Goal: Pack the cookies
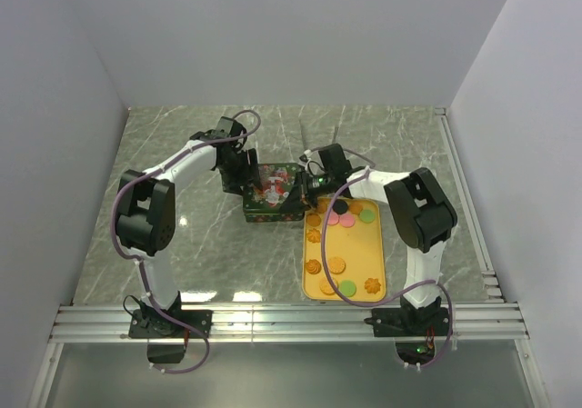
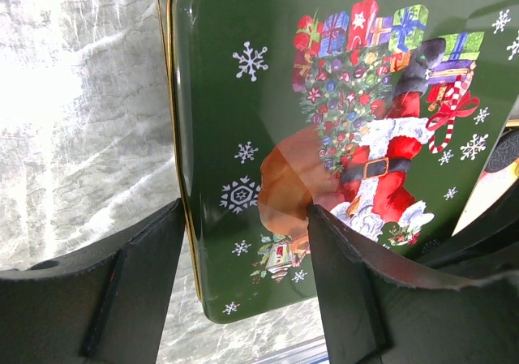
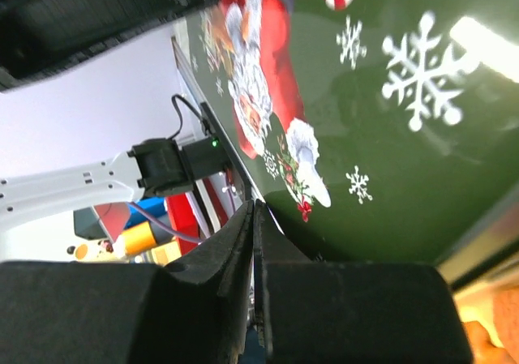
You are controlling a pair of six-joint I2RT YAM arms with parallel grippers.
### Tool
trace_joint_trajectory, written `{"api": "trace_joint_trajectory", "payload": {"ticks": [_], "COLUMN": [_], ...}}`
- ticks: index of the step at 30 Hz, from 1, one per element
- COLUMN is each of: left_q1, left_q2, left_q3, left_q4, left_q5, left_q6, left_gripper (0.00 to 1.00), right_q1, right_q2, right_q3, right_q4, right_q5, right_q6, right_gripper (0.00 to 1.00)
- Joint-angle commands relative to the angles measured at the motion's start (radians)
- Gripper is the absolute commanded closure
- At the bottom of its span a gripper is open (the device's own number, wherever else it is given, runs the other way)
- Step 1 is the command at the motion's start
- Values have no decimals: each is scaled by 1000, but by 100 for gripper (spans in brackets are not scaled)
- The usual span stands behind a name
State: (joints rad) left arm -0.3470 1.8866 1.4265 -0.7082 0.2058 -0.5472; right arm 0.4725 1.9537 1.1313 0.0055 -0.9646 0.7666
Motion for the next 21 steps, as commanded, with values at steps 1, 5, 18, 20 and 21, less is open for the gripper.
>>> {"api": "trace_joint_trajectory", "payload": {"ticks": [1, 5, 18, 20, 21], "left_q1": [-6, -7, -7, -7, -7], "left_q2": [-29, -34, -40, -40, -41], "left_q3": [-21, -15, -20, -23, -24], "left_q4": [-10, -17, -19, -16, -14], "left_q5": [-25, -32, -49, -52, -52], "left_q6": [-8, -8, -16, -19, -20], "left_gripper": [33, 33, 33, 33, 33], "right_q1": [6, 6, 25, 31, 32], "right_q2": [10, 10, -67, -110, -127], "right_q3": [-28, -37, -12, 5, 11], "right_q4": [16, 17, -99, -131, -159], "right_q5": [15, 17, 12, 18, 21], "right_q6": [-9, -1, -64, -82, -98], "right_gripper": [91, 91, 91, 91, 91]}}
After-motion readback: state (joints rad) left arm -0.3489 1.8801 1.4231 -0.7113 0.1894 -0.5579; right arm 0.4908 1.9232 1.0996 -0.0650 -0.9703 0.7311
